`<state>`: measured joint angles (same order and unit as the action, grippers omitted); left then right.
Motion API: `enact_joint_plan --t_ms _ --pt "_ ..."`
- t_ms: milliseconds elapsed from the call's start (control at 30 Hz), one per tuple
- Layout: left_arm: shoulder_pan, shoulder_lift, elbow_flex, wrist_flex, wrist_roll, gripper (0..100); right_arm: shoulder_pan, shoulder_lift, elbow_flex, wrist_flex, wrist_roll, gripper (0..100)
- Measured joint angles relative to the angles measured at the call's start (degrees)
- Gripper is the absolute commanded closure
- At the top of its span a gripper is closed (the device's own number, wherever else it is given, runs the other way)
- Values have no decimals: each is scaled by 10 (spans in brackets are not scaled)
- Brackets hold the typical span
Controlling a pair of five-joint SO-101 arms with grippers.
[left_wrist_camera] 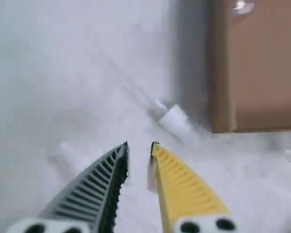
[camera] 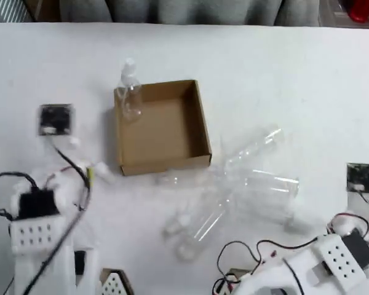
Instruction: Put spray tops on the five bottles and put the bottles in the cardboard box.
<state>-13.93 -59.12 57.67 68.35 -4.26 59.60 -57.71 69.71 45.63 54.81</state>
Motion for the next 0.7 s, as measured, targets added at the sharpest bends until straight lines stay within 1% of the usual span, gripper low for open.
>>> enact_joint_plan --t_ms 100,167,233,367,500,533,600,667,700 --pt "97 -67 -4 32 -35 912 23 1 22 -48 0 984" --pt "168 -99 -4 46 -40 912 36 1 28 -76 -4 984" --pt "237 -116 -4 55 -41 912 49 1 28 -112 -23 984" --pt "361 -123 -4 55 -42 912 70 1 28 -173 -47 984" --pt "455 -123 -4 37 -43 906 84 1 28 -199 -51 984" --pt "475 -123 0 26 -43 887 89 1 28 -206 -51 984" --pt "513 -124 25 -3 -35 812 98 7 28 -221 -51 984" --pt "542 -124 68 -47 -9 739 106 25 28 -239 -51 984" --pt "551 -124 89 -70 4 726 110 38 28 -254 -51 984"
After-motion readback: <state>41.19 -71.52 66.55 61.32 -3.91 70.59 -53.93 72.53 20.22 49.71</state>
